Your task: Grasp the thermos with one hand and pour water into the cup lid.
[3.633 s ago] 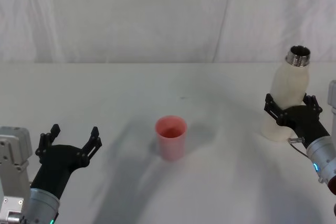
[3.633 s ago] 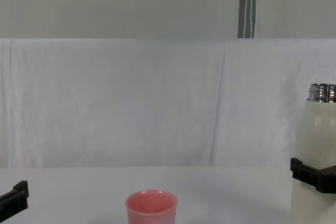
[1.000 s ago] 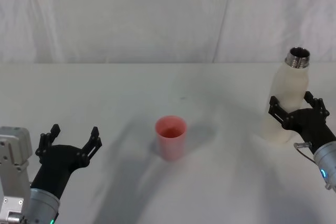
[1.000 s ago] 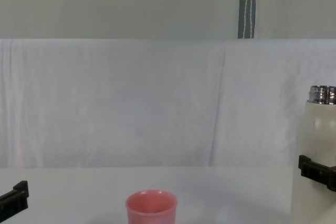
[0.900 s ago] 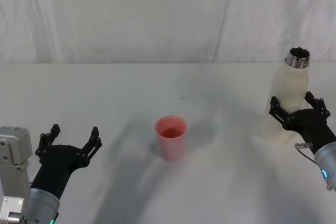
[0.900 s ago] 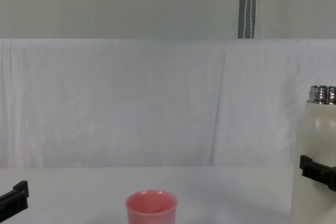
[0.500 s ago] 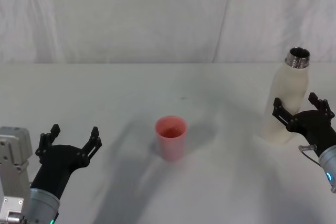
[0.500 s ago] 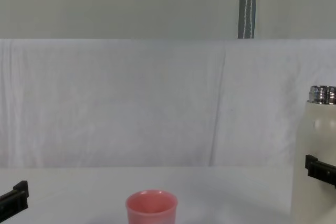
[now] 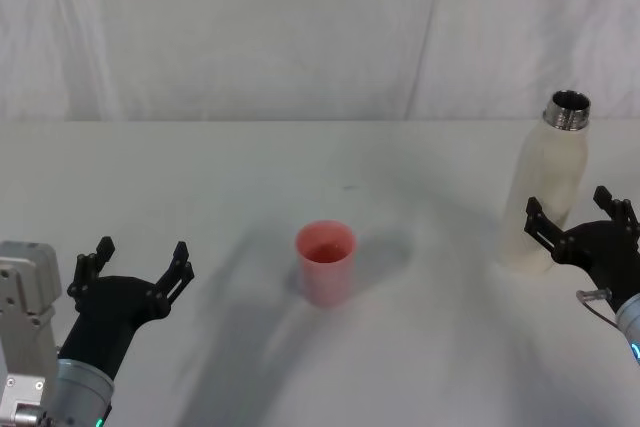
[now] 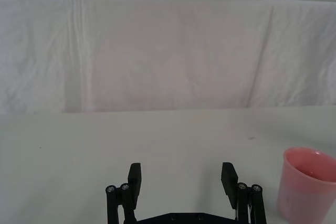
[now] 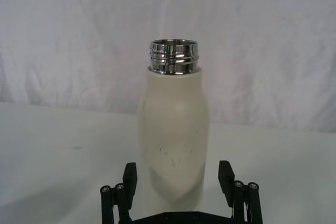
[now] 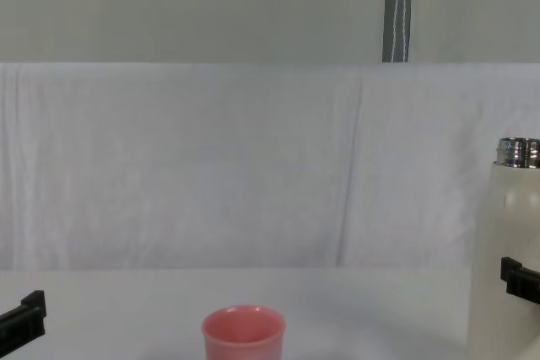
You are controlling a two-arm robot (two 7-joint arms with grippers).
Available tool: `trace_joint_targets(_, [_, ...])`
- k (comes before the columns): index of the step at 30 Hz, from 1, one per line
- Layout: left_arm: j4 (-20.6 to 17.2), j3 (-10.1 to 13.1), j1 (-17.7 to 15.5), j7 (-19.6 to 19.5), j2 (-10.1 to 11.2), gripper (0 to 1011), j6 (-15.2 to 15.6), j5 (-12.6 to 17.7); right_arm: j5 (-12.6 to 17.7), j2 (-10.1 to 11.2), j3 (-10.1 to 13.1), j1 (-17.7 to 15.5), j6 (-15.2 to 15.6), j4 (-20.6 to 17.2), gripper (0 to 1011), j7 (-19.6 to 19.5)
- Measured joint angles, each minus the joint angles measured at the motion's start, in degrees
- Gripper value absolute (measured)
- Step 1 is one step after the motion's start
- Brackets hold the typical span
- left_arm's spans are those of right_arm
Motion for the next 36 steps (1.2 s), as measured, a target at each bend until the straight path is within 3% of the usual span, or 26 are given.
trace_joint_targets(36, [0.00, 0.00, 0.00, 0.00, 0.00, 1001, 0.00, 0.00, 2.28, 1.39, -3.06, -6.49, -2.10, -3.44, 1001, 2.75])
